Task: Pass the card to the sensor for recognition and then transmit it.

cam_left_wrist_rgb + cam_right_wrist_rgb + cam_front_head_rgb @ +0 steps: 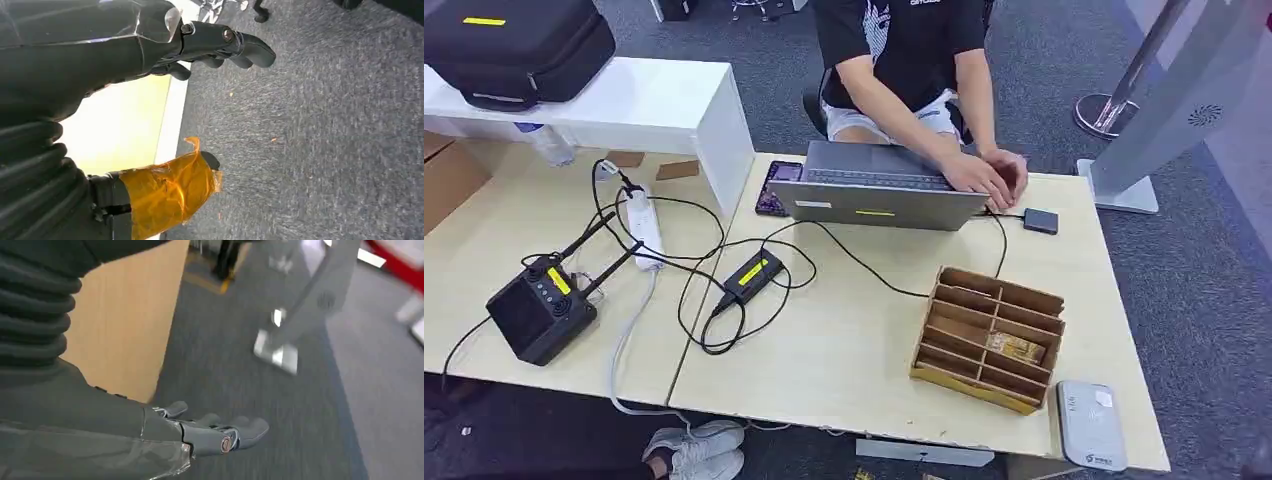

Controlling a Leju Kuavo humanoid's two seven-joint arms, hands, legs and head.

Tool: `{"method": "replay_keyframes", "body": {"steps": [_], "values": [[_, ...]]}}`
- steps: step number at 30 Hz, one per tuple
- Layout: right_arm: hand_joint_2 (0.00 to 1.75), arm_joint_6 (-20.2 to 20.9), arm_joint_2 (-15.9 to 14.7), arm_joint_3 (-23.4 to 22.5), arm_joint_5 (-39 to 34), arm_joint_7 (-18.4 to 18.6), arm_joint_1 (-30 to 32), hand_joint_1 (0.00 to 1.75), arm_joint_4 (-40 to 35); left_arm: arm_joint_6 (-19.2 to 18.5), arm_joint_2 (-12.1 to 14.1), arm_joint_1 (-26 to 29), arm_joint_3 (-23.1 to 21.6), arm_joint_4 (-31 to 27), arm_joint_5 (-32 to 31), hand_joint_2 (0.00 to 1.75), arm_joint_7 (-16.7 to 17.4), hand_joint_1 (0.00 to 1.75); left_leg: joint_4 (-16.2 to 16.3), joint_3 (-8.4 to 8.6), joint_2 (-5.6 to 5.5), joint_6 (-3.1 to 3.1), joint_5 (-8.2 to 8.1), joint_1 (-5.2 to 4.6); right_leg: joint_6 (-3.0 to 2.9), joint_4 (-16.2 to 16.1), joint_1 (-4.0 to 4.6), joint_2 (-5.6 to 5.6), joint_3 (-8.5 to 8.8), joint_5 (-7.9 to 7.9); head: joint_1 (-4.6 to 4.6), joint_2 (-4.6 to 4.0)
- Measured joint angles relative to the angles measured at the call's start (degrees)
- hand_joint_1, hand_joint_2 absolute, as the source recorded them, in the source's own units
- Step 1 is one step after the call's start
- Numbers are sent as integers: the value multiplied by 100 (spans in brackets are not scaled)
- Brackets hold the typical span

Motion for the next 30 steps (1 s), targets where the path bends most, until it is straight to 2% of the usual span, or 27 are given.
{"method": "replay_keyframes", "body": {"steps": [2,4,6,10,13,20,21,23,25,28,30], "values": [[0,212,15,-94,315,7,399,0,221,2,-7,1,-2,0,0,175,-18,0,-2,2,0,-6,-4,-1,0,1,-2,1,0,-2,-4,0],[0,457,24,-43,1053,5,755,0,499,0,-9,-4,-2,0,0,175,-61,0,-4,2,2,-10,-10,0,-4,1,0,2,1,-6,-2,0],[0,522,24,211,2062,-45,1029,0,851,0,-11,-6,-2,0,2,175,-112,0,-4,3,5,-10,-10,0,-4,1,1,5,0,-7,-4,0],[0,338,33,849,3235,-54,1332,0,1381,0,-11,-12,-2,0,4,175,-166,0,-5,6,14,-10,-10,-1,-4,1,-2,13,-1,-8,-2,0],[0,280,48,1154,3346,-54,1418,0,1610,0,-13,-12,-2,0,4,175,-173,0,-5,9,20,-9,-10,-4,-4,1,-5,18,-1,-8,-4,0],[0,231,48,1445,3554,-20,1470,0,1864,0,-13,-24,-2,0,11,175,-179,0,-4,17,27,-9,-10,-7,-3,0,-8,29,5,-7,-4,0],[175,212,46,1543,3803,39,1479,0,1890,0,-13,-25,-2,0,22,175,-186,0,-4,17,28,-9,-10,-6,-3,0,-7,29,6,-7,-4,0],[175,115,55,1804,4221,140,1485,0,1974,2,-13,-25,-2,0,66,175,-201,0,-4,19,28,-9,-10,-6,-3,1,-7,30,6,-7,-4,0],[175,-119,181,1889,3887,250,1469,0,2048,2,-13,-22,4,0,133,175,-205,0,-5,19,28,-9,-10,-5,-3,1,-6,30,8,-7,-2,0],[175,-1195,571,1534,2987,348,1356,0,2070,24,-17,-13,46,0,223,175,-203,0,-6,22,38,-10,-10,1,-4,3,0,39,8,-8,-9,0],[175,-1965,849,1371,3058,517,1277,0,2089,46,-24,-11,59,0,254,175,-186,0,-8,24,41,-11,-11,2,-5,4,2,42,7,-8,-7,0]]}}
